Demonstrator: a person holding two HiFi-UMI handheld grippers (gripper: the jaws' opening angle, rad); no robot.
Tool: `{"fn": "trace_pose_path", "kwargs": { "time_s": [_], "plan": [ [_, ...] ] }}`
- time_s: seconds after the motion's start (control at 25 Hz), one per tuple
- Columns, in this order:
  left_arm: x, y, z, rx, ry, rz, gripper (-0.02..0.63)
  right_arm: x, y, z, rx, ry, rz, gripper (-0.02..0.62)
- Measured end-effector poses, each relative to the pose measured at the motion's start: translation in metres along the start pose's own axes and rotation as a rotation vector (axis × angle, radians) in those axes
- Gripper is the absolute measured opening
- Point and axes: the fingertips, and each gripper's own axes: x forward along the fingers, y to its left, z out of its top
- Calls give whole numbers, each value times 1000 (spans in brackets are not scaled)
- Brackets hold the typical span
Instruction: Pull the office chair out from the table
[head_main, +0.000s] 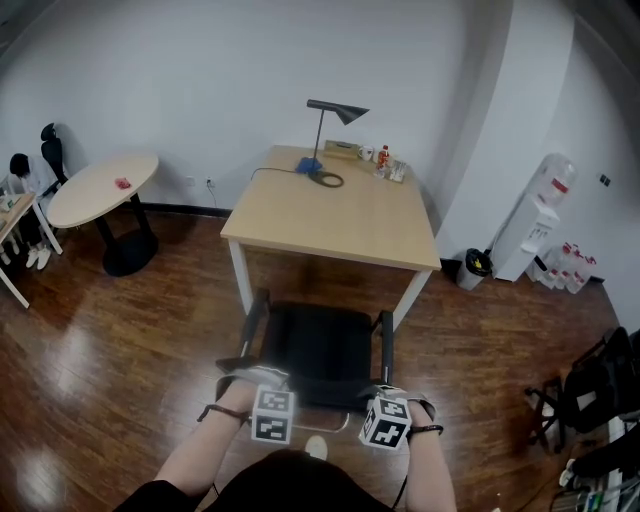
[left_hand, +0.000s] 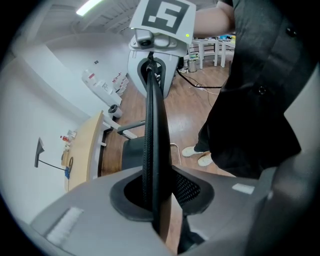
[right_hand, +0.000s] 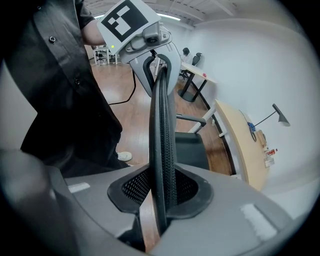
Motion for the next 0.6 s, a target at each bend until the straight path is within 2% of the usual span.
{"fn": "trace_pose_path", "kwargs": {
  "time_s": [0.12,0.2,0.32,0.36,0.44,0.6],
  "plan": [
    [-2,-2,0,1,-13,27,94,-1,2,2,13,-19,-43,120],
    [-4,0,0,-10,-46,77,102,-4,-4,5,22,-55,-127,146],
    [-15,10,1,-33,-136,175,199,-15,-14,6,33,-89,-273,202],
    [-22,14,2,-47,-167,208,199,-20,-15,6,44,-93,-308,215],
    [-36,22,0,-70,-194,242,207,-32,-16,7,75,-117,-356,206],
    [-52,27,6,-71,-179,260,212,-55,-15,1,123,-163,-402,157]
  ]
}}
